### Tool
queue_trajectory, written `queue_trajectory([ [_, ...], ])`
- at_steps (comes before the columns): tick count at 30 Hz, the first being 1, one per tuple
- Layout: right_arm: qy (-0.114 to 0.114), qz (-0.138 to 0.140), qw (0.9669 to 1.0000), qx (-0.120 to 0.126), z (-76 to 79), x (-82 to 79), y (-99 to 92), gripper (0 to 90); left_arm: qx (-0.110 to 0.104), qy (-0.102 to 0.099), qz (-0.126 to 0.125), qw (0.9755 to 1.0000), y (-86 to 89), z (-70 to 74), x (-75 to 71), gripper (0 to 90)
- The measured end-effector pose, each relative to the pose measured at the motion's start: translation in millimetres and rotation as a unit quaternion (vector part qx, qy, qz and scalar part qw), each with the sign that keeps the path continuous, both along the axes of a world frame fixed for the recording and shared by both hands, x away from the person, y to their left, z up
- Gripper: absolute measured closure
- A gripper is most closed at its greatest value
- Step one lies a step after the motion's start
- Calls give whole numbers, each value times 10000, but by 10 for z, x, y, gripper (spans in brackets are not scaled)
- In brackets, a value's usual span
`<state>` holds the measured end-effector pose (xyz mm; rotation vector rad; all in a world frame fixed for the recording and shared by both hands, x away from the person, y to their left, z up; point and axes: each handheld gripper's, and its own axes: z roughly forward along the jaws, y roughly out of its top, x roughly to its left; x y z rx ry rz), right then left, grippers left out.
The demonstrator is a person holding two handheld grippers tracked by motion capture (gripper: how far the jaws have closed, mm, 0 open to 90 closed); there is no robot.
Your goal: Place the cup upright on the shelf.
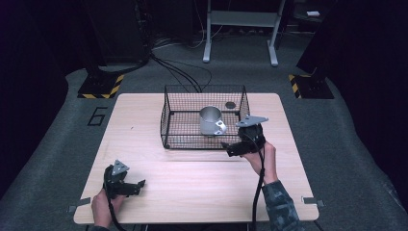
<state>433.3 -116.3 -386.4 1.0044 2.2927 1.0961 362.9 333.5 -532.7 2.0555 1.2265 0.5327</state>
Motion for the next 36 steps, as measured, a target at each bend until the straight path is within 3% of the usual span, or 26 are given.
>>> queue_trajectory([
  [10,21,-485,9988,23,-411,-288,-390,13,40,-11,-20,10000,5,3,3,4],
  [13,198,-694,9974,5,-599,-352,-538,11,5,-1,4,10000,0,1,0,4],
  [21,594,-1280,9900,33,-1110,-459,-923,2,6,0,2,10000,0,1,0,4],
  [23,603,-1389,9885,-14,-1210,-477,-989,0,6,-1,2,10000,0,1,0,4],
  [28,709,-1652,9837,-35,-1365,-486,-1100,0,7,-2,5,10000,0,1,0,4],
  [30,741,-1656,9834,-82,-1414,-478,-1123,0,3,-1,6,10000,0,0,-1,4],
  [32,589,-1681,9840,-42,-1441,-485,-1122,0,8,-2,5,10000,0,1,0,4],
  [36,627,-1689,9836,-50,-1437,-490,-1120,0,6,-3,4,10000,0,0,-1,4],
])
